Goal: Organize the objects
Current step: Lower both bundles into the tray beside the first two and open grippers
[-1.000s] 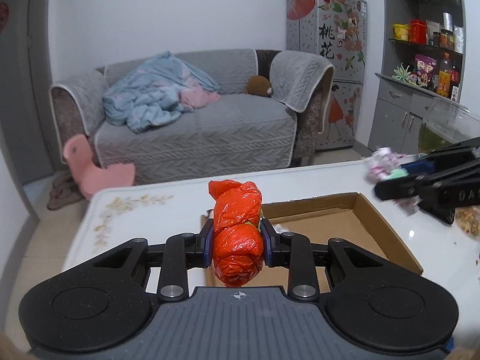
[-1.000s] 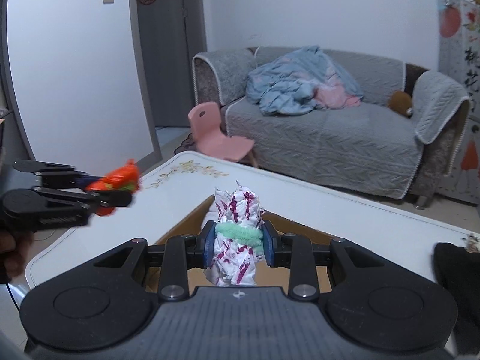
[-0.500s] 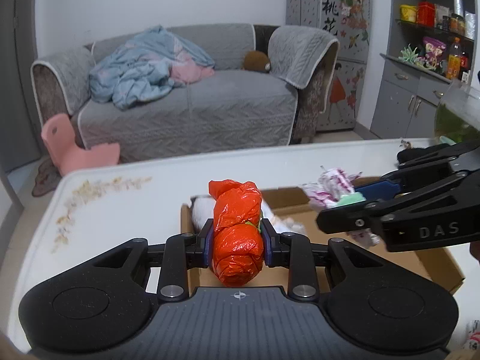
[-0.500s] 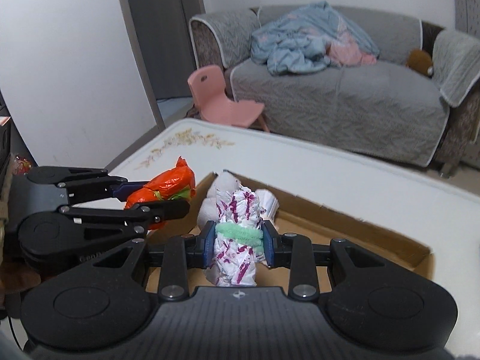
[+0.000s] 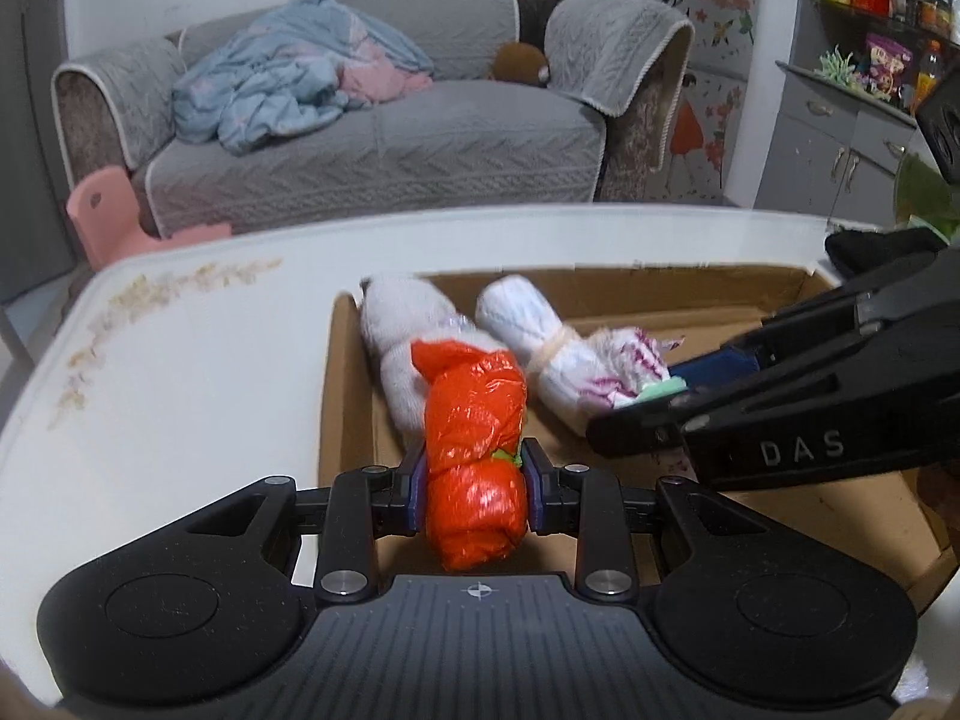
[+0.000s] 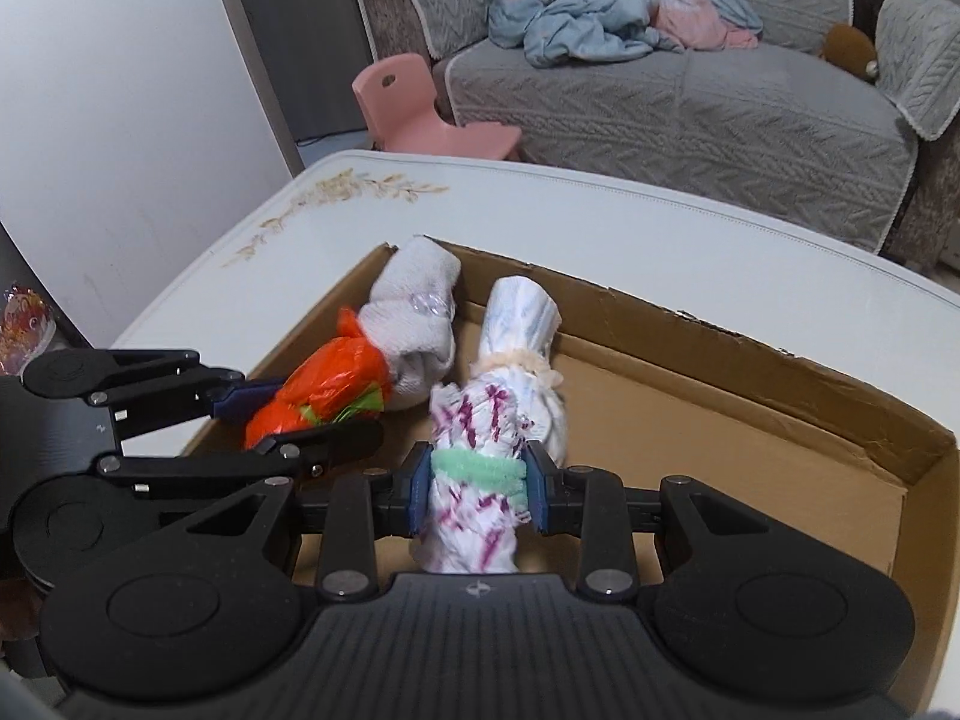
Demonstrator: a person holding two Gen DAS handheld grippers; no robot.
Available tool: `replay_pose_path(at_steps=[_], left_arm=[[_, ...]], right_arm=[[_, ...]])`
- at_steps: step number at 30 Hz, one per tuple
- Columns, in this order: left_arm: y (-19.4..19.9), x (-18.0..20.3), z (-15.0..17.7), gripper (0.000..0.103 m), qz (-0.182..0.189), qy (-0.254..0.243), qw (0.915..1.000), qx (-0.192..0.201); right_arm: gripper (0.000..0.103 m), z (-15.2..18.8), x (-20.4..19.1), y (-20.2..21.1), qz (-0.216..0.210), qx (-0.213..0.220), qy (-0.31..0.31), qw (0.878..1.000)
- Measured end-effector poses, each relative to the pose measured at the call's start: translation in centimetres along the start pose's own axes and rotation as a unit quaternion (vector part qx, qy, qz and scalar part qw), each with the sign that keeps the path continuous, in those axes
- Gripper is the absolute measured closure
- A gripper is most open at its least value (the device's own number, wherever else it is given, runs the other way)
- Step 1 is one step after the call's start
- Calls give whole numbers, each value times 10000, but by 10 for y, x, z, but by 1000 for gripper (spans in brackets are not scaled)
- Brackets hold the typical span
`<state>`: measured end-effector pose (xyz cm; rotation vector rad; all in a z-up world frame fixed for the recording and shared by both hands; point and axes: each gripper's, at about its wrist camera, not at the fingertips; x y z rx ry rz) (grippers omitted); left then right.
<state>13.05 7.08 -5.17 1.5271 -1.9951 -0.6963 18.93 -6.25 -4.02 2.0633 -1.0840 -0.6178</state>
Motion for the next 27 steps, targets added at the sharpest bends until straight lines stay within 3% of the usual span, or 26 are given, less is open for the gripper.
replay_pose_path(at_steps=[17, 23, 27], left_arm=[[-9, 14, 0, 64, -223, -117, 9996, -153], [-7, 14, -2, 53, -384, -114, 9990, -201], [-3, 14, -3, 50, -398, -111, 9989, -222]], right_arm=[[73, -4, -11, -11, -34, -149, 142, 9998], [59, -7, -8, -11, 13, -182, 115, 9998], [57, -7, -7, -10, 21, -186, 105, 9998]])
Point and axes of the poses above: each gripper's, at about its wrist camera, not at the fingertips, and y roughly against the way its jaws point, x to its right, z to its underside, and after that the axes turned 8 degrees about z, right-handed
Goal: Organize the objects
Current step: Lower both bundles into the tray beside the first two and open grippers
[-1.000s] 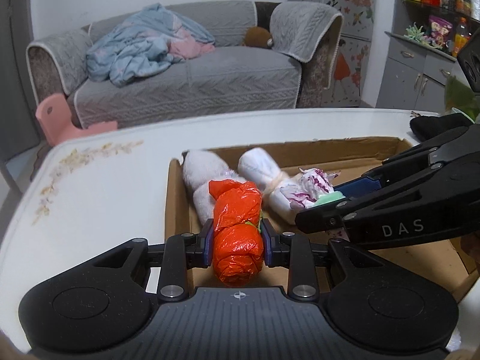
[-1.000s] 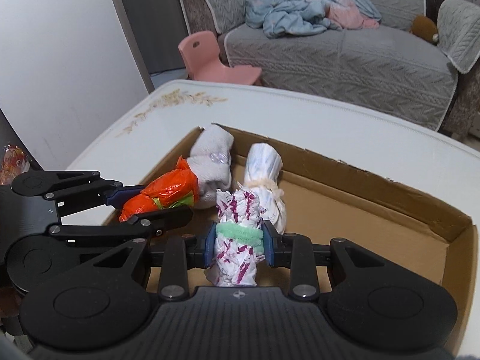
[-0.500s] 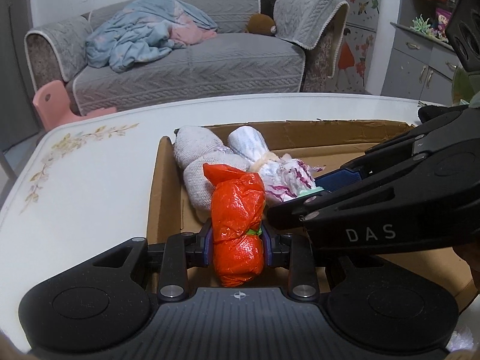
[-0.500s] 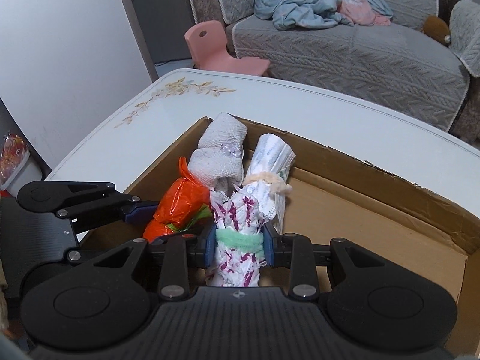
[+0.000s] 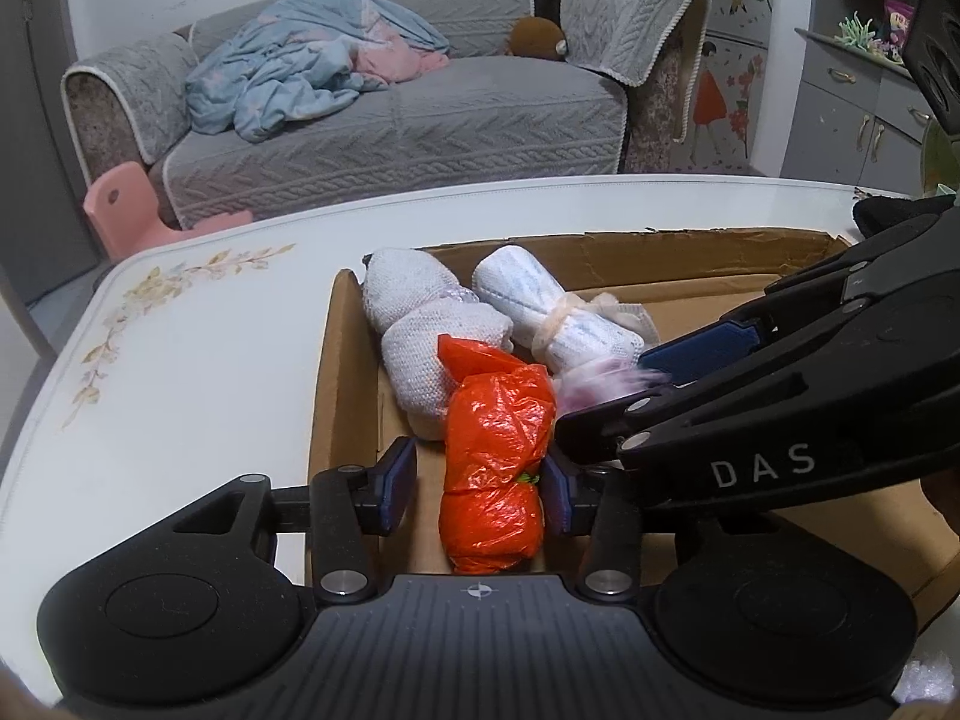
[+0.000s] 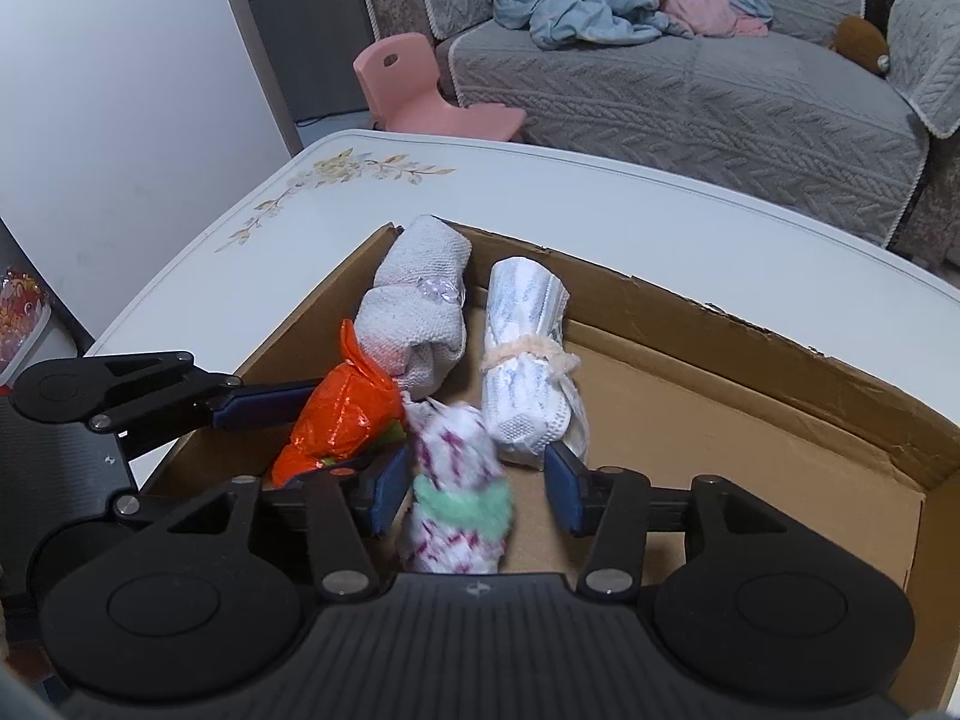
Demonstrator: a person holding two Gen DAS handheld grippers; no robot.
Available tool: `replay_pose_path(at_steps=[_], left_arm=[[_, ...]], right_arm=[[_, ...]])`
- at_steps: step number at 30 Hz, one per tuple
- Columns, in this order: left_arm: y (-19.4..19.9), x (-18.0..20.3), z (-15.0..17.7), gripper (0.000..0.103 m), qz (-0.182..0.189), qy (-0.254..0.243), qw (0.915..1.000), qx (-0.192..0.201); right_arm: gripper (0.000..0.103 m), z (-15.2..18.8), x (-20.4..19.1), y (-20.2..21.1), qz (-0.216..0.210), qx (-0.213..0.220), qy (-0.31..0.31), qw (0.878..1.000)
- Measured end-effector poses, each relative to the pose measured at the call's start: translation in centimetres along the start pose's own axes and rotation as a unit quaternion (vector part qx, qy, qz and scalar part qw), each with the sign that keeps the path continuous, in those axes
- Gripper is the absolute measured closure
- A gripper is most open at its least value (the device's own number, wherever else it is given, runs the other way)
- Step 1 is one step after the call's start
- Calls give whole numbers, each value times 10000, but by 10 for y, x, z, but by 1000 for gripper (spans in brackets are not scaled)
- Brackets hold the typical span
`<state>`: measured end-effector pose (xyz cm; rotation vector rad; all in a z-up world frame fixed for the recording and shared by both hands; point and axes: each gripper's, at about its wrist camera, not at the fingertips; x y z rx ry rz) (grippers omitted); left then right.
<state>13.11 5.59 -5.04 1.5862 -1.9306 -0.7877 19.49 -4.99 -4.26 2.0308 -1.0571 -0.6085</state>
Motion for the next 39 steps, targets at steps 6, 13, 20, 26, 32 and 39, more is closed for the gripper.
replay_pose_path(at_steps=[6, 13, 20, 26, 32, 39], left_arm=[[5, 1, -1, 45, -54, -27, 10000, -8], [15, 2, -3, 37, -135, -38, 9999, 30], [32, 1, -7, 34, -97, 107, 9998, 97], [50, 1, -10, 27, -151, 223, 9994, 197], [70, 1, -11, 19, -231, 299, 9988, 311], [96, 4, -9, 18, -239, 334, 9981, 458]], right_arm=[[54, -2, -1, 2, -4, 22, 0, 10000], [53, -3, -3, 6, -4, 44, 16, 10000], [51, -7, -8, 18, 8, 148, 31, 9999], [43, -10, -8, 33, 25, 260, -2, 9997], [31, -9, -11, 46, 31, 366, -76, 9993], [25, -7, -17, 62, -43, 510, -123, 9986]])
Point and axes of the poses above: each gripper's, at about its wrist camera, not at the fingertips, and y roughly against the way its jaws point, x to its right, z to its underside, and after that the axes turned 8 degrees about z, right-handed
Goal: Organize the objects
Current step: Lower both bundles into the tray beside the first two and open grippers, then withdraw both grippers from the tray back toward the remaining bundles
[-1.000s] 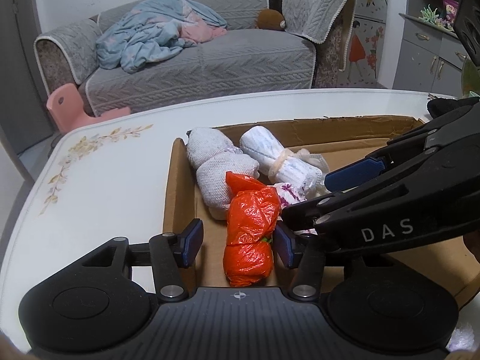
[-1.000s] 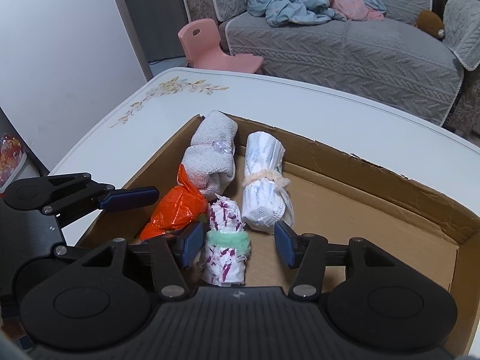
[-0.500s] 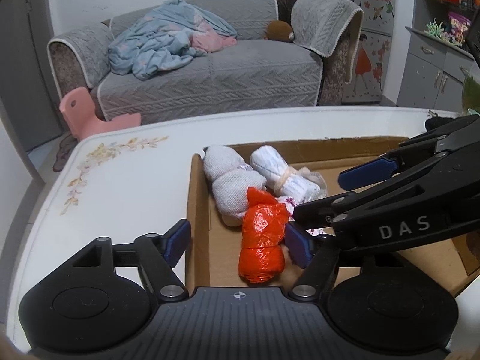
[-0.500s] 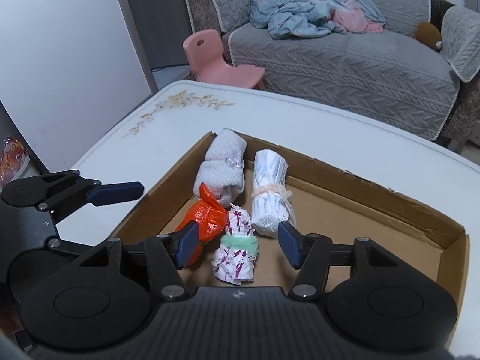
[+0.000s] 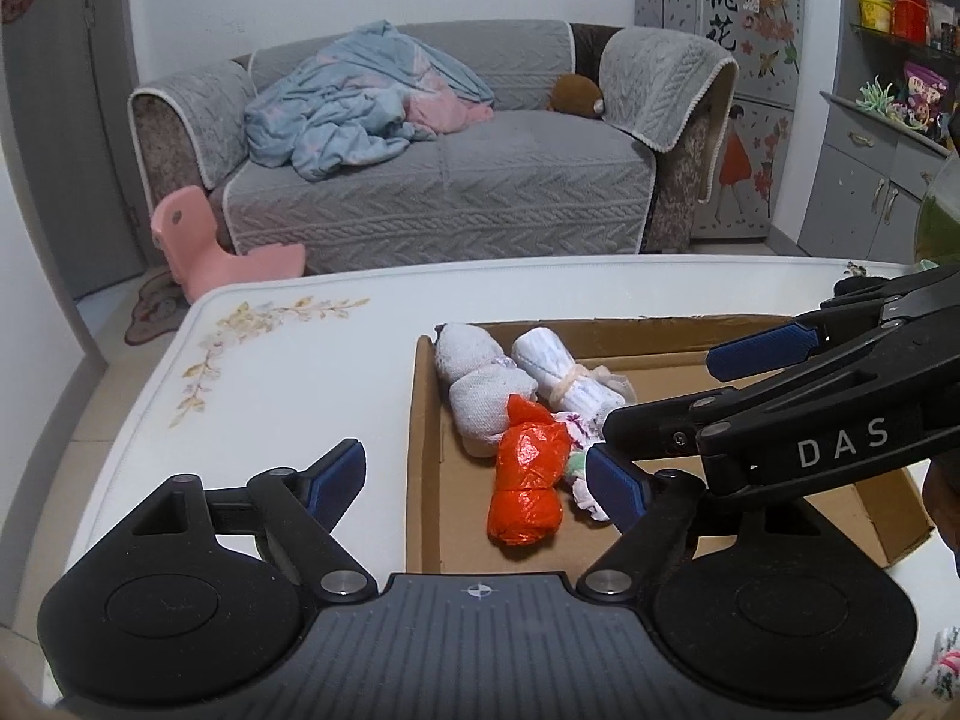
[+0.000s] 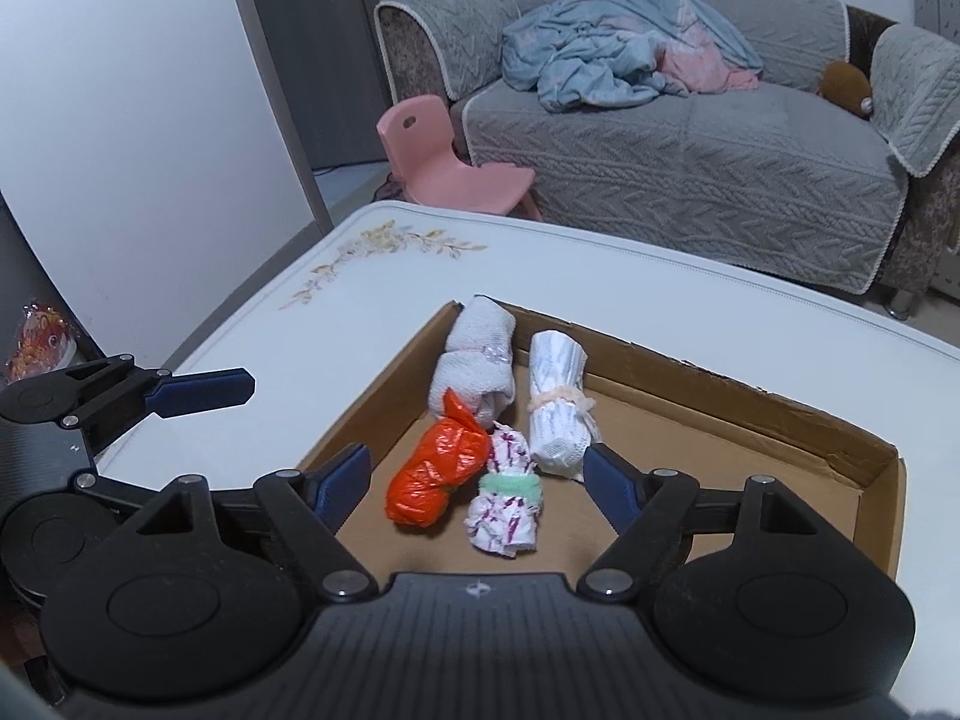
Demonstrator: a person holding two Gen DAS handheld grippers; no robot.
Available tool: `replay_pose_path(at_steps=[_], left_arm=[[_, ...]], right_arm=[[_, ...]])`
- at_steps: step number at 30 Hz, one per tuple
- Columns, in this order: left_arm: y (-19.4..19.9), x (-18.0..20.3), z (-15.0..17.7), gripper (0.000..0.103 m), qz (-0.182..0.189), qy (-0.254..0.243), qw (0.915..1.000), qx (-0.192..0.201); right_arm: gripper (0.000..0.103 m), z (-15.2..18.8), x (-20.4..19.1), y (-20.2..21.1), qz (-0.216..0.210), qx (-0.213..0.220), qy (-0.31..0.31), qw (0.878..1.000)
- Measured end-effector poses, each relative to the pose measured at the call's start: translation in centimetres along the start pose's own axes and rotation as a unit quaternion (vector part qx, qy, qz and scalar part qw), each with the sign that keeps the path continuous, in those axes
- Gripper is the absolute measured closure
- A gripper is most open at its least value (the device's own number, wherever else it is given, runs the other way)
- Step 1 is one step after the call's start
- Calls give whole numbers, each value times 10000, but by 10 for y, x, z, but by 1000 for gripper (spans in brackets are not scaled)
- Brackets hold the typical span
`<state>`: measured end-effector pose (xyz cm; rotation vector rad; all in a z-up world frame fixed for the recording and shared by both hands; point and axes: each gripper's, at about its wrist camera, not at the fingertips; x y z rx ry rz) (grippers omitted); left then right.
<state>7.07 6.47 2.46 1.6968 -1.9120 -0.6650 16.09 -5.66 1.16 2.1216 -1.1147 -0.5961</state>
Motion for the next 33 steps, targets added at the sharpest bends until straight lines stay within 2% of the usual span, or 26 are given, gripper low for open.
replay_pose_path(at_steps=[4, 9, 17, 23, 26, 29, 33], left_arm=[[16, 1, 3, 15, 70, 85, 9999, 96], [40, 1, 8, 14, 168, 241, 9994, 197], [81, -4, 31, 7, 107, 316, 9984, 451], [98, -18, 67, 3, -140, 471, 9973, 543], [97, -26, 88, 3, -277, 545, 9970, 480], [93, -37, 108, 3, -249, 727, 9964, 351], [90, -49, 136, 3, -245, 844, 9952, 430]], right_arm=[[21, 4, -2, 13, -23, 115, -31, 9999], [4, 11, -2, 32, -102, 287, -91, 9995], [1, 35, 0, 63, -144, 595, -134, 9980], [1, 68, 8, 98, -106, 933, -223, 9953], [1, 93, 11, 116, 101, 1135, -187, 9933], [1, 126, 19, 130, 434, 1351, -239, 9896], [1, 174, 39, 133, 886, 1463, -358, 9846]])
Point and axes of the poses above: each gripper's, at about its wrist camera, not at the fingertips, and y roughly against the way its jaws point, x to its right, z to its underside, and after that the axes turned 8 degrees about z, right-handed
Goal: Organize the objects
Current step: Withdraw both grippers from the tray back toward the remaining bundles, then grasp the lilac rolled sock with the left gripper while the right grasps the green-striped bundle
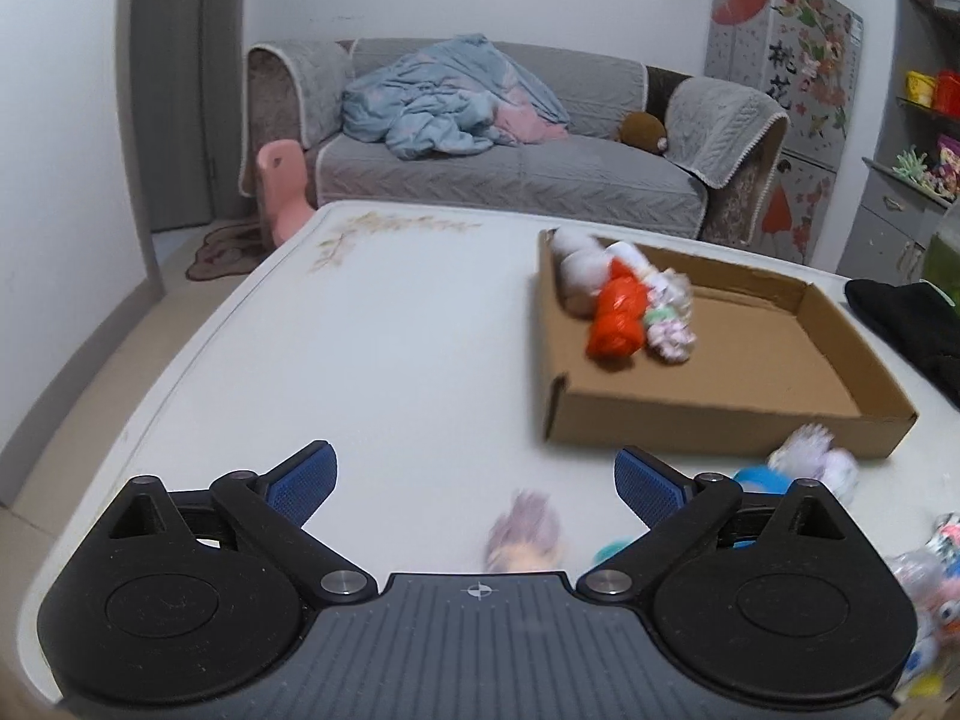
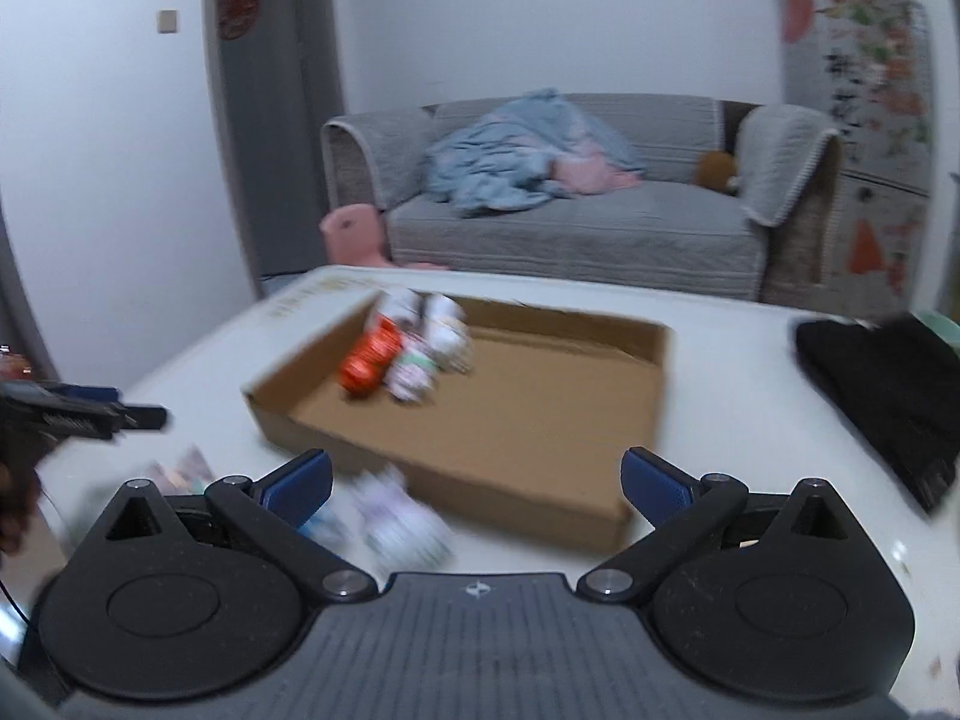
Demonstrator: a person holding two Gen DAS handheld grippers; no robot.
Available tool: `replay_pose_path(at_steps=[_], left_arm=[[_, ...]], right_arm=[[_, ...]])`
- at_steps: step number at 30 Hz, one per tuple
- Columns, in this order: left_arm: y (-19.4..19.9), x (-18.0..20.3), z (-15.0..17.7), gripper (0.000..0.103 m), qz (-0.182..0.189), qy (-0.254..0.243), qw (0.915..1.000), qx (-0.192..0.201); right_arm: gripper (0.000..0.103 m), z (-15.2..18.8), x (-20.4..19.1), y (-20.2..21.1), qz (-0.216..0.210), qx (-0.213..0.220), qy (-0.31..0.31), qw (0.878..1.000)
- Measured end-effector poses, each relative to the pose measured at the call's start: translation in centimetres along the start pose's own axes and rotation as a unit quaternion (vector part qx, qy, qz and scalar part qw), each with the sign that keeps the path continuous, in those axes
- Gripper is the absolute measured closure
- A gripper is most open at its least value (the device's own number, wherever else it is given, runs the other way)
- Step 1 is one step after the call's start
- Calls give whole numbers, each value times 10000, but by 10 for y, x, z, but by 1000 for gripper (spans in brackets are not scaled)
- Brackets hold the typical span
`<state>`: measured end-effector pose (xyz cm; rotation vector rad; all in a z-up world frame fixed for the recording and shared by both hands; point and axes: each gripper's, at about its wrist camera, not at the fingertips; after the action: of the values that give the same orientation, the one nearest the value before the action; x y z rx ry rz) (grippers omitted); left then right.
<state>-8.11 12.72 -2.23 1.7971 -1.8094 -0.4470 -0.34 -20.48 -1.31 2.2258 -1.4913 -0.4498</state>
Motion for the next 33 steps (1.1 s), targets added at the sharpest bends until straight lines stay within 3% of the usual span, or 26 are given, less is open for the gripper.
replay_pose_path(at_steps=[6, 10, 17, 23, 29, 33], left_arm=[[-7, -17, 26, 6, -54, 82, 9998, -181], [-10, -21, 31, 4, 0, -5, 9998, -185], [-12, -6, 26, 4, 192, -272, 9991, -269], [-22, 0, 31, 4, 136, -505, 9976, -450], [-38, -14, 30, 4, -17, -280, 9971, -707], [-41, -11, 29, 5, -45, -417, 9968, -686]], right_arm=[[1, 43, 31, -2, 151, -163, 78, 9997], [1, 48, 45, -8, 141, -357, -209, 9990], [1, 51, 42, -21, 217, -683, -151, 9973], [1, 60, 45, -24, 195, -992, -209, 9947], [16, 62, 52, -27, 256, -1210, -255, 9920], [25, 60, 54, -26, 291, -1267, -182, 9913]])
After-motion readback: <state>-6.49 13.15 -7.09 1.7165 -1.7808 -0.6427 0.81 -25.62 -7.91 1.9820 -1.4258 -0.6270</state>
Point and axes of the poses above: each gripper's, at about its wrist camera, not at the fingertips, and y roughly against the way its jaws point, x to its right, z to its underside, and after that the axes turned 8 degrees about z, right-handed
